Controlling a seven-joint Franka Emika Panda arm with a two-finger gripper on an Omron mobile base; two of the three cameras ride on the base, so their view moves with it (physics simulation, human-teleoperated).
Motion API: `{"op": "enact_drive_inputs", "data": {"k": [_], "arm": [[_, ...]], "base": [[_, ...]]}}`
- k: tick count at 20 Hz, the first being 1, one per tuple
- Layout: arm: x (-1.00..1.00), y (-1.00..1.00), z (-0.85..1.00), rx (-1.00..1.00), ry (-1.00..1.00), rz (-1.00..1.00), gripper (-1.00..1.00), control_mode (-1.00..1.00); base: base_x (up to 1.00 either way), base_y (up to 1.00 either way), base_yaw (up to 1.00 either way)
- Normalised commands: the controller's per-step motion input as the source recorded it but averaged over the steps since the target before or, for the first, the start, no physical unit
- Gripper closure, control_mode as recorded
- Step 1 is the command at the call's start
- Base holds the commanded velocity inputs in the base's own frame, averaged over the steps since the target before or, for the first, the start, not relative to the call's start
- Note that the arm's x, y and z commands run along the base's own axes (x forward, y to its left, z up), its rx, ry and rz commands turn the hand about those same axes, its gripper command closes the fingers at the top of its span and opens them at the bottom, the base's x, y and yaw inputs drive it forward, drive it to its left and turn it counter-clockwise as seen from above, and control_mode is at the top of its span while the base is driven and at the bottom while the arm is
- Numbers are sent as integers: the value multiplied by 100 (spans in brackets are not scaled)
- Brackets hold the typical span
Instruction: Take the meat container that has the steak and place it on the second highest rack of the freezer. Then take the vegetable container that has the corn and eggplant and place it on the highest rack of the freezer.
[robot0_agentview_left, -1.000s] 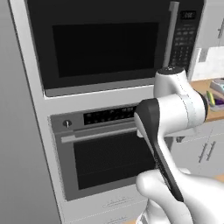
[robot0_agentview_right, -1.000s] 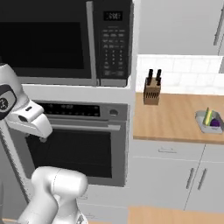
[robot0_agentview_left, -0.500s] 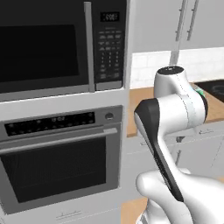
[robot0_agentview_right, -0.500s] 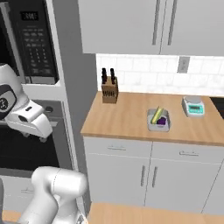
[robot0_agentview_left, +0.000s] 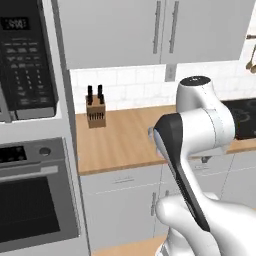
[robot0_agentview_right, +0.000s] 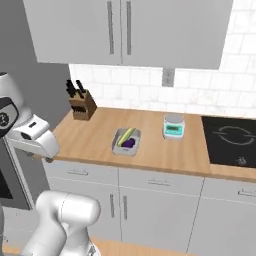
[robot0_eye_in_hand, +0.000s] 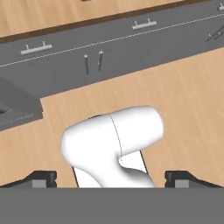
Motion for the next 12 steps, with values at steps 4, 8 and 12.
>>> {"op": "enact_drive_inputs", "data": {"k": [4,8,12], "arm": [[0,0,0,0,0,0,-100,100],[0,0,0,0,0,0,-100,100],[26,-1,-17,13,6,-11,-100,-100]], "base": [[60,-79,9],[87,-7,-8],[39,0,-9]]}}
